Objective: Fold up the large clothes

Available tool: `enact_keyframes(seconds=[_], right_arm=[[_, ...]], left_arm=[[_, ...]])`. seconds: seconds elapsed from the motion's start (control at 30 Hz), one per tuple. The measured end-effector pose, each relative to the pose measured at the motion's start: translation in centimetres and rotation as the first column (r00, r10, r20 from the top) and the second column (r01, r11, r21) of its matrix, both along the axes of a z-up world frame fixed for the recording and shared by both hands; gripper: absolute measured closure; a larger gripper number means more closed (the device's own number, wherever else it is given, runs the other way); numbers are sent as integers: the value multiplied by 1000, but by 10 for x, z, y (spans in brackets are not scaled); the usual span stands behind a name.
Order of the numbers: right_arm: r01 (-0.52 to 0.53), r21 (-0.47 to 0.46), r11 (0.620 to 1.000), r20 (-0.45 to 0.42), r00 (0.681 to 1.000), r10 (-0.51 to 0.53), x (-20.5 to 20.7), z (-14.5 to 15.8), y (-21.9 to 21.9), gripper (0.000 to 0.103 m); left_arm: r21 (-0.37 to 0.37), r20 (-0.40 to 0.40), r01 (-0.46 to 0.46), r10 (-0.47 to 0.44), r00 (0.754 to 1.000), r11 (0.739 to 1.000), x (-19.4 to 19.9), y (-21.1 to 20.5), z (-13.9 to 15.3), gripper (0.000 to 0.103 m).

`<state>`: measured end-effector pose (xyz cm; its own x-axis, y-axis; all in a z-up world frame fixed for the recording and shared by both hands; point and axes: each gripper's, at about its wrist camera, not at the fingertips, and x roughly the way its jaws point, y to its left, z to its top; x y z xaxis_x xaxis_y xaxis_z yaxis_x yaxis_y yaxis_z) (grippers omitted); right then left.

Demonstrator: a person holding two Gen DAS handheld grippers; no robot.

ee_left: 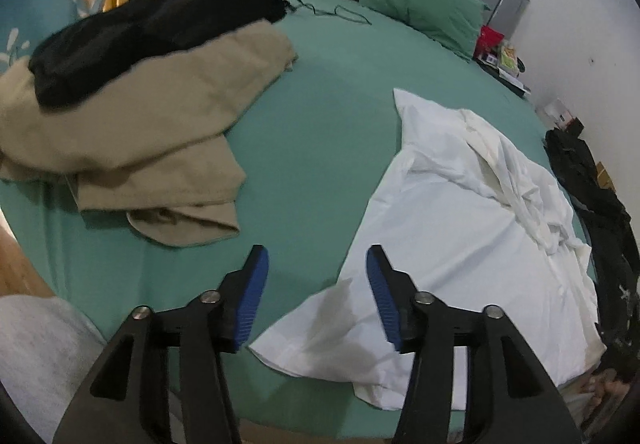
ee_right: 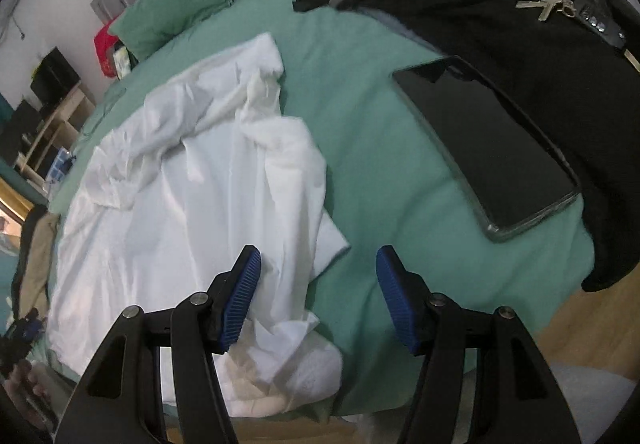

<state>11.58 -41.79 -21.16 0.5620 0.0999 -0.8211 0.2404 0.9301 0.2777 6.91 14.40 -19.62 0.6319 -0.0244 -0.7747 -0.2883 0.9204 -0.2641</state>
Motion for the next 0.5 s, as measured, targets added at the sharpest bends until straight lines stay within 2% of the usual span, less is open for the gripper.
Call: enact_keyframes(seconds=[0.1,0.17,0.27,0.4,0.5], right_arm=[[-36,-48,998,-16,999,35,1,-1,12,42],[-55,-61,997,-21,998,54,1,-3,20,42],[-81,-76,994,-22,997,80,-1,-4,29,42],[-135,-73,988,-26,991,134,-1,-5,40,42],[-168,-11,986,-9,986,168,-3,-6,45,43]], left_arm=[[-58,-23,39,-40,999,998,2,-3,-9,45],[-77,-82,63,-69,994,995,7,-7,-22,43],[-18,-108,88,-89,990,996,8,-18,-26,42],[7,-145,128,-126,981,992,7,-31,-29,39],[63,-172,161,-148,974,985,7,-42,-30,39]])
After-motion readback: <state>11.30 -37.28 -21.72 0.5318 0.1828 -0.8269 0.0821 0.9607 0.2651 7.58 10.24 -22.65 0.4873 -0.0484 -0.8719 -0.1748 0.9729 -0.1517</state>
